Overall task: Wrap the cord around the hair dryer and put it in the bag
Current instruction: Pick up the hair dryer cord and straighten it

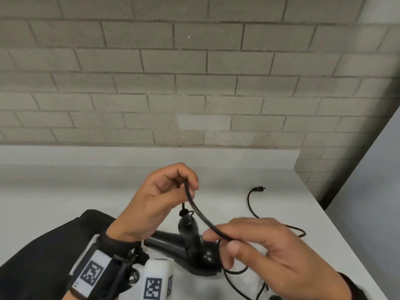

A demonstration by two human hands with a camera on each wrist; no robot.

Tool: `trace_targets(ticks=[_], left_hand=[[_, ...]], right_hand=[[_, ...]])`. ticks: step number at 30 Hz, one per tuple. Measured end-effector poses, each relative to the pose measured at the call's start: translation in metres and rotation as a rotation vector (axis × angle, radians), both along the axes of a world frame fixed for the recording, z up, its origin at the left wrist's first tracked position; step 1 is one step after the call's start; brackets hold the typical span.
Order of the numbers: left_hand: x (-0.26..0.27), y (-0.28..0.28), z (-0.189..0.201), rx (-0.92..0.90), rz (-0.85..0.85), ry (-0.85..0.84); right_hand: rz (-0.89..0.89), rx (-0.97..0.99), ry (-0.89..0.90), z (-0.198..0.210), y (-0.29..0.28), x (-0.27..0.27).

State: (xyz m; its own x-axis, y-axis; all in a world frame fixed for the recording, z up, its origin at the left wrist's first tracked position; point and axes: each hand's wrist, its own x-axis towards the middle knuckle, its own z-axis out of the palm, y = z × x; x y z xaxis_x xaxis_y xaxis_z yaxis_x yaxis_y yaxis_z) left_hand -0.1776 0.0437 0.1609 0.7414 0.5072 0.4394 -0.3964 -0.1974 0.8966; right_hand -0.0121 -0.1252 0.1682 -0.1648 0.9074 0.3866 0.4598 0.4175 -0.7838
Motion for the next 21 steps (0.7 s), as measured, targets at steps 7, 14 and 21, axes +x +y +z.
trace_targets(ticks=[7,14,21], left_hand=[[0.010,-0.002,-0.013,-0.198,0.156,-0.037],[0.001,-0.003,-0.019,-0.307,0.508,0.218],[0.006,-0.005,-0.024,-0.590,0.095,-0.061]], right_hand=[[-0.055,0.070,-0.120,-0.022,0.015,-0.022],[-0.208,0.072,-0.180,-0.040,0.025,-0.020],[-0.107,-0.048,-0.191,-0.049,0.034,-0.020]])
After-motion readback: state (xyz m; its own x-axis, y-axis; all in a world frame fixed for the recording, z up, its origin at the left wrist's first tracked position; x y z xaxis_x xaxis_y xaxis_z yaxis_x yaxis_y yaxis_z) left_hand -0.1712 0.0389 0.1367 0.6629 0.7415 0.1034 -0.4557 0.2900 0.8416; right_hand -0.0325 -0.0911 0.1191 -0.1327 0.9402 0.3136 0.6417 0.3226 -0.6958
